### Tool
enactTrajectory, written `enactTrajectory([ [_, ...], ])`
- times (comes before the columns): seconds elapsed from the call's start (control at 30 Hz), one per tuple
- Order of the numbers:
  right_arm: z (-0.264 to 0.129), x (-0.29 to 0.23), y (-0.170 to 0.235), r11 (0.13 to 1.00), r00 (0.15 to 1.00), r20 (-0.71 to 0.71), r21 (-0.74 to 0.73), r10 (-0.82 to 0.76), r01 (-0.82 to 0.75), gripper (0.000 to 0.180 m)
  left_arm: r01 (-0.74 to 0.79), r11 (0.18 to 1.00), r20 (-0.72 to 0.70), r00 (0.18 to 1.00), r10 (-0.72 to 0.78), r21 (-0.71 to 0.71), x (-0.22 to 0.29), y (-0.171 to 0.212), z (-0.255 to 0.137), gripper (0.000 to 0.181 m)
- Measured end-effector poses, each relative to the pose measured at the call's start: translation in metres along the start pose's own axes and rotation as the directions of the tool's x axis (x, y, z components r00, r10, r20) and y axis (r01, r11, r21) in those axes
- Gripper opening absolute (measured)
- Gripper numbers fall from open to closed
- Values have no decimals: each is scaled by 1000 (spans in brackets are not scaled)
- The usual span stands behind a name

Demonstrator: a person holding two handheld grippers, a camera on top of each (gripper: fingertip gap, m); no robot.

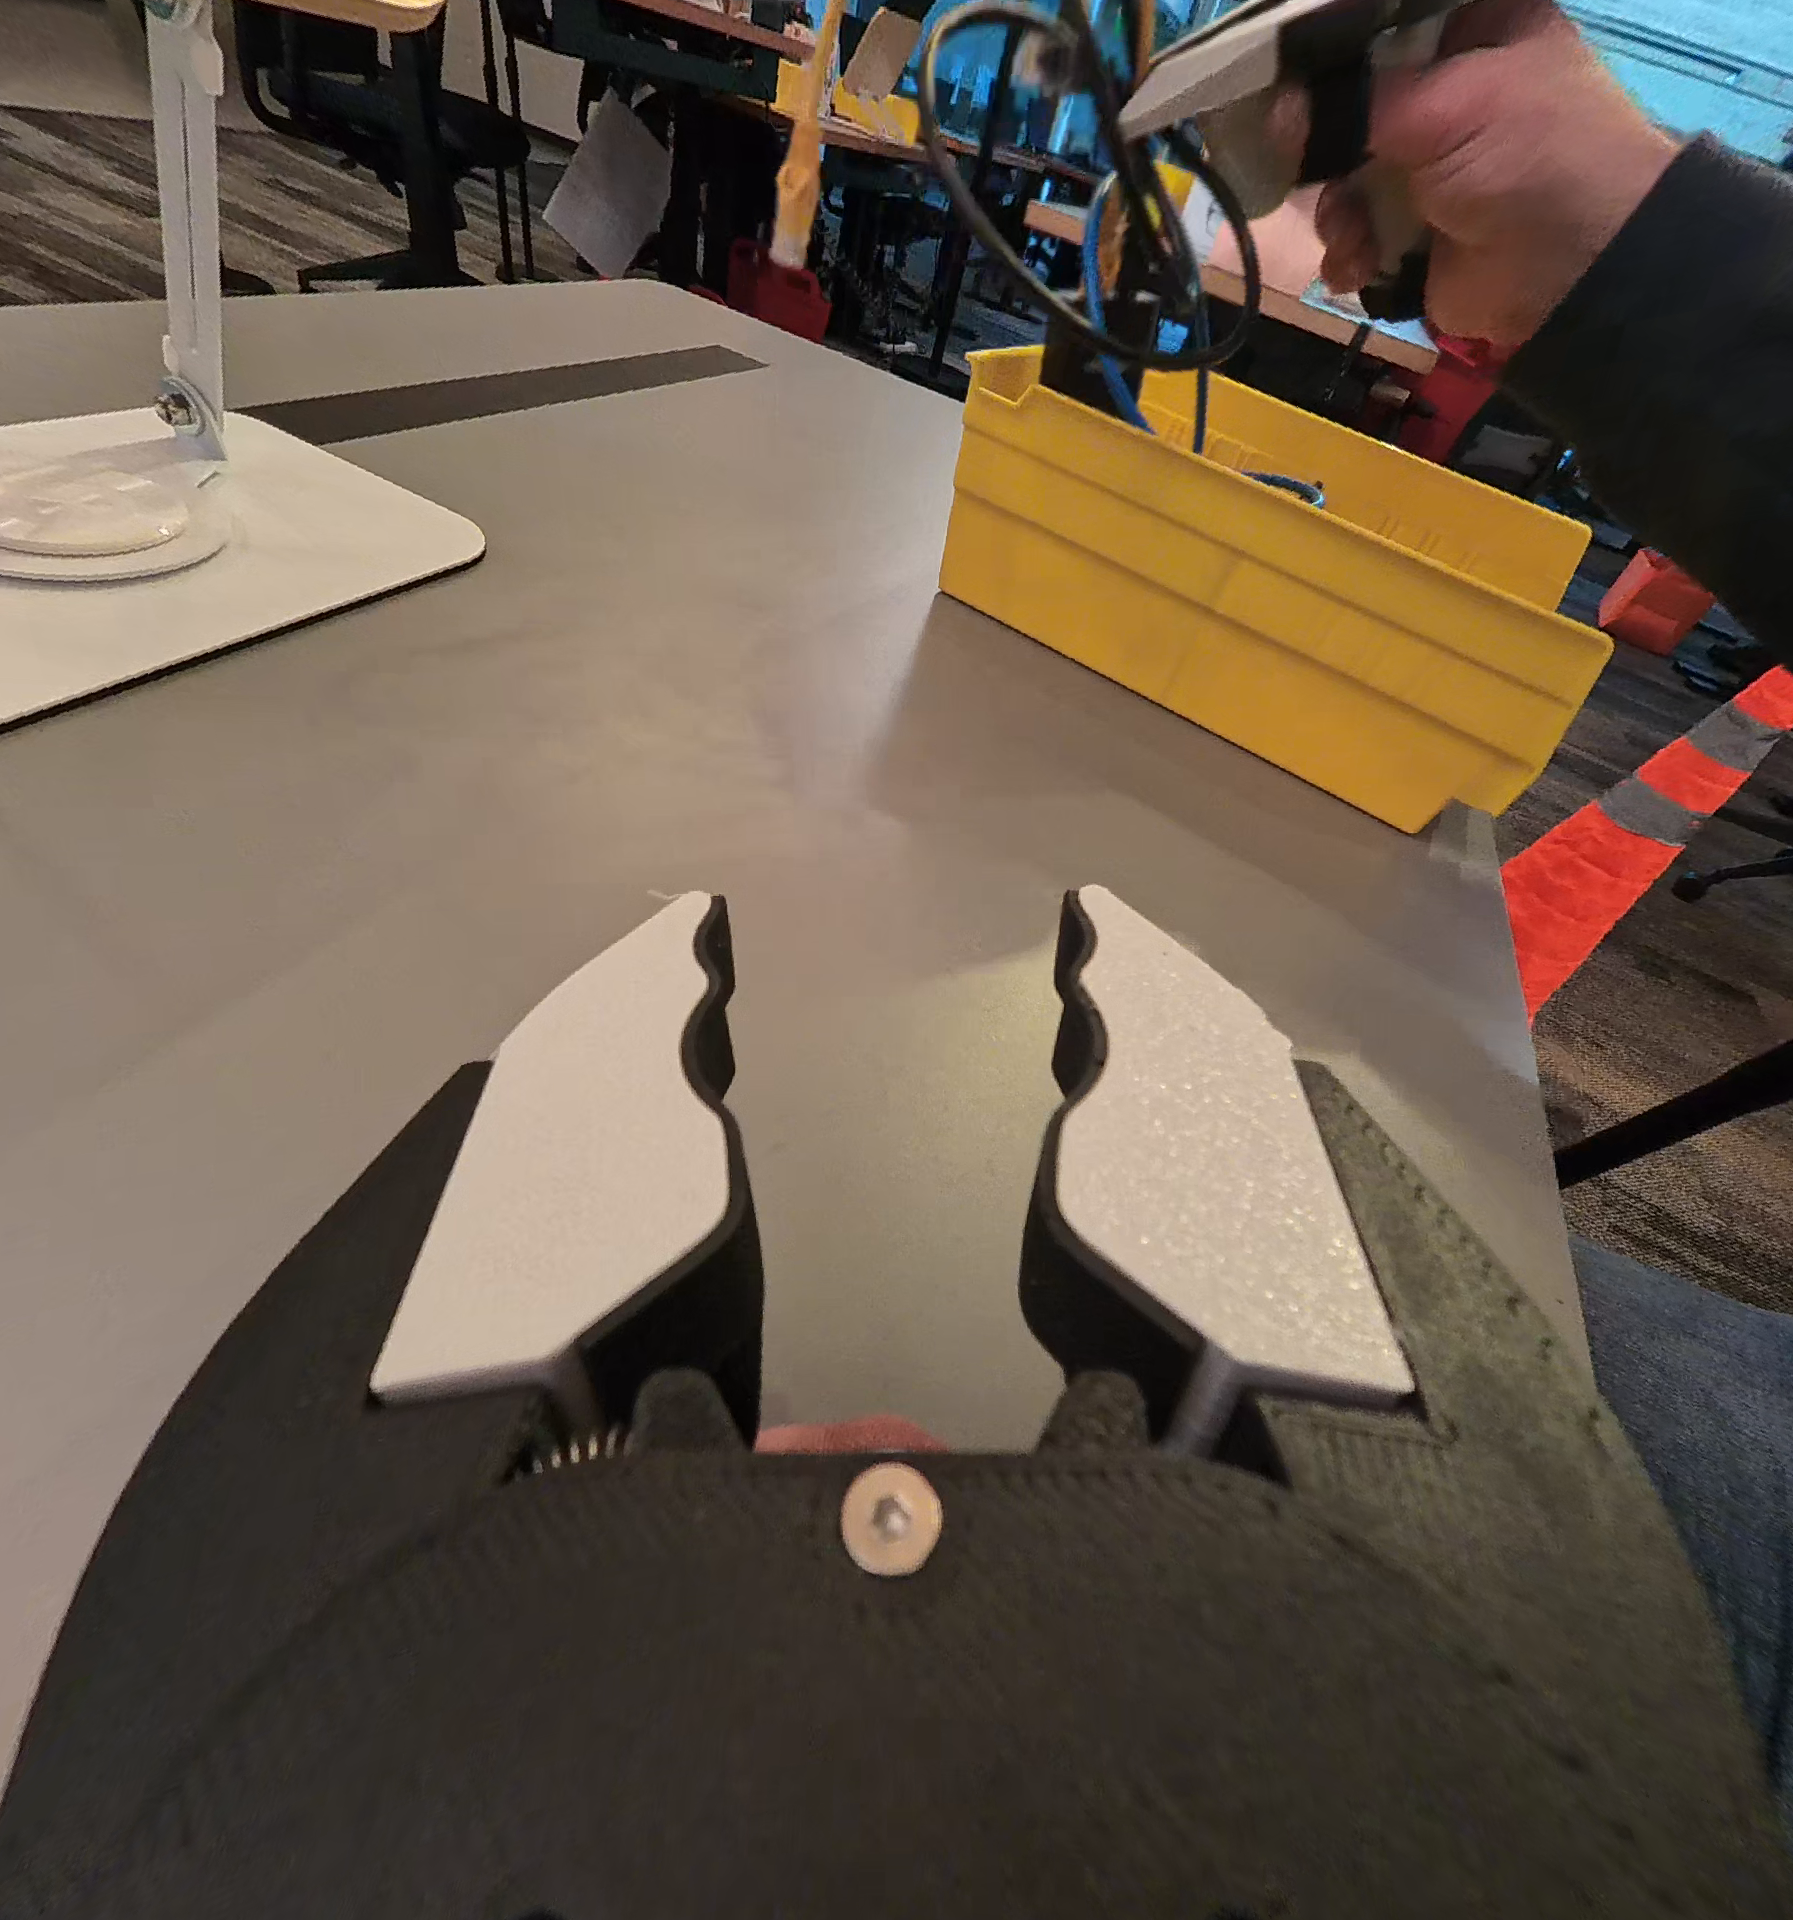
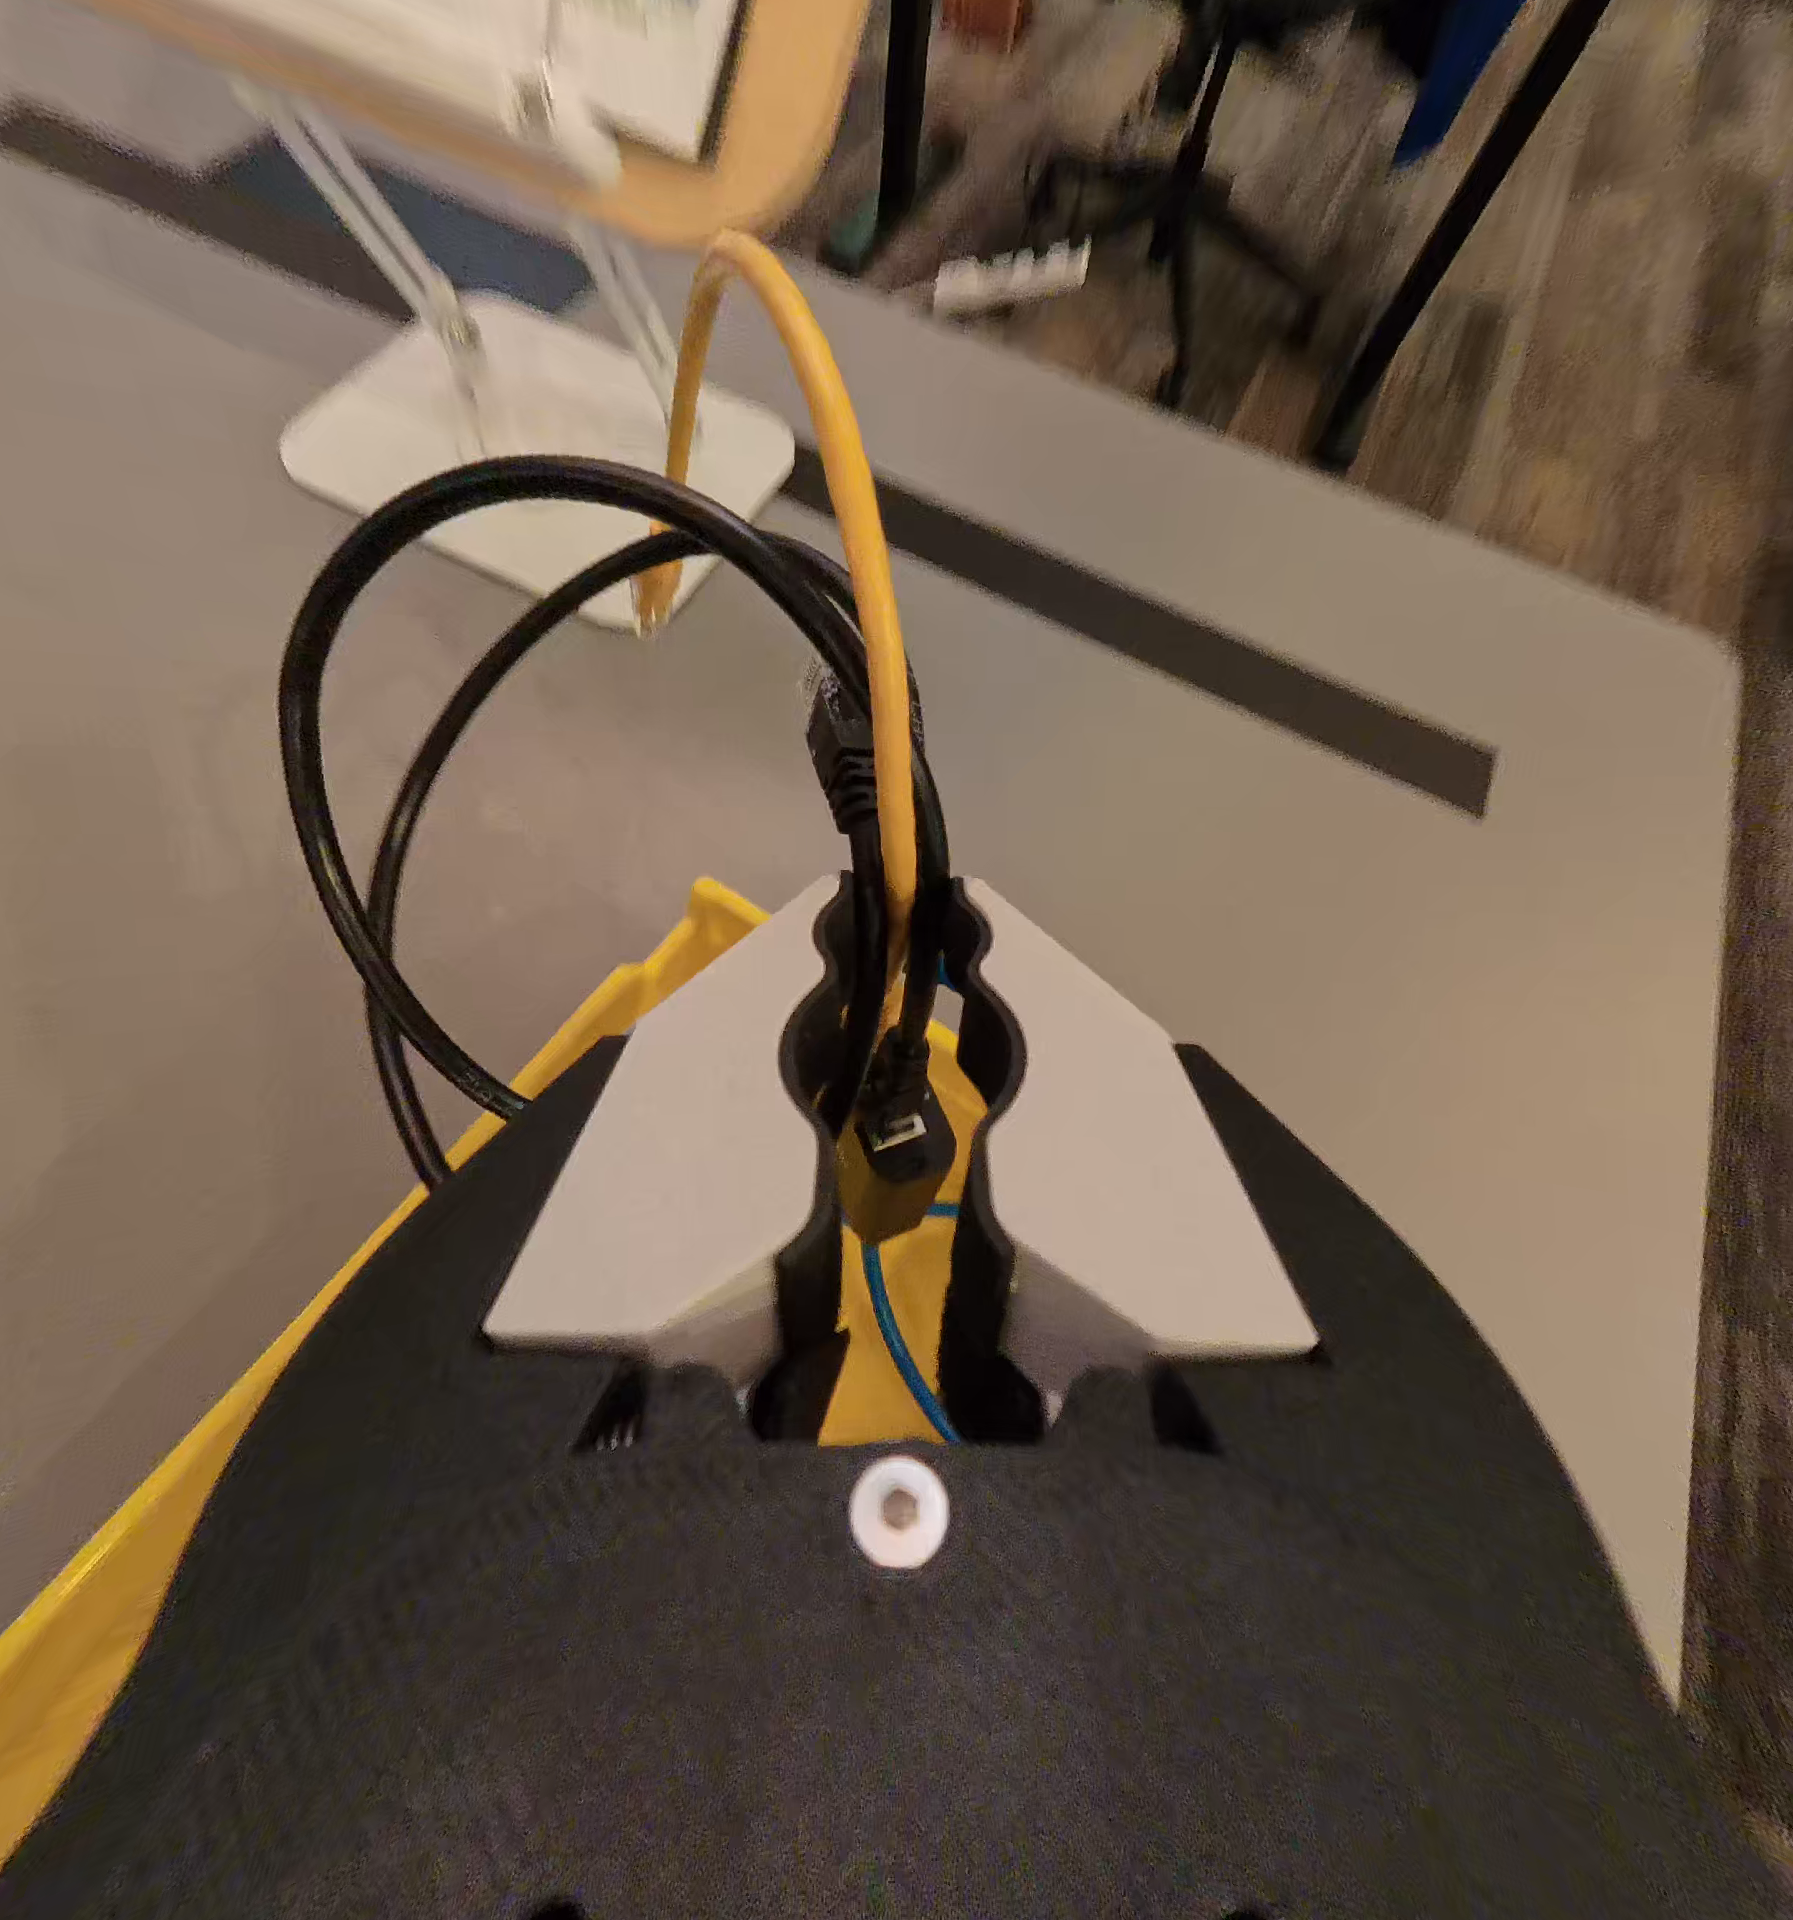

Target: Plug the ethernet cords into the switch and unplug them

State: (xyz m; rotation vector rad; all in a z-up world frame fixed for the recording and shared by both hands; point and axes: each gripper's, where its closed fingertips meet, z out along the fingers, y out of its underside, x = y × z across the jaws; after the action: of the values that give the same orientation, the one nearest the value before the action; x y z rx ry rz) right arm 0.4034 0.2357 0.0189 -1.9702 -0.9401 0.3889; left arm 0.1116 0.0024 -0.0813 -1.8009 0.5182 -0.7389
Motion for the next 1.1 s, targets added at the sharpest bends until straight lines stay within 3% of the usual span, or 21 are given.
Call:
enactTrajectory([
  [0.13,-35,22,-10,978,991,-112,204,73,-49,15,-3,1000,0,1000,3,-4,1,0,1,59],
  [0.33,-43,36,24,961,971,-201,268,128,-71,14,-19,1000,2,1000,19,-16,4,2,3,60],
  [0.53,-42,34,34,959,965,-249,284,80,-6,14,-26,999,8,1000,26,-24,6,3,4,60],
  [0.9,-52,25,71,990,919,-368,-37,-142,138,15,-48,998,7,999,48,-39,11,5,7,60],
  [1.1,-57,29,85,943,853,-421,-252,-308,217,16,-58,997,7,998,58,-44,14,6,6,60],
])
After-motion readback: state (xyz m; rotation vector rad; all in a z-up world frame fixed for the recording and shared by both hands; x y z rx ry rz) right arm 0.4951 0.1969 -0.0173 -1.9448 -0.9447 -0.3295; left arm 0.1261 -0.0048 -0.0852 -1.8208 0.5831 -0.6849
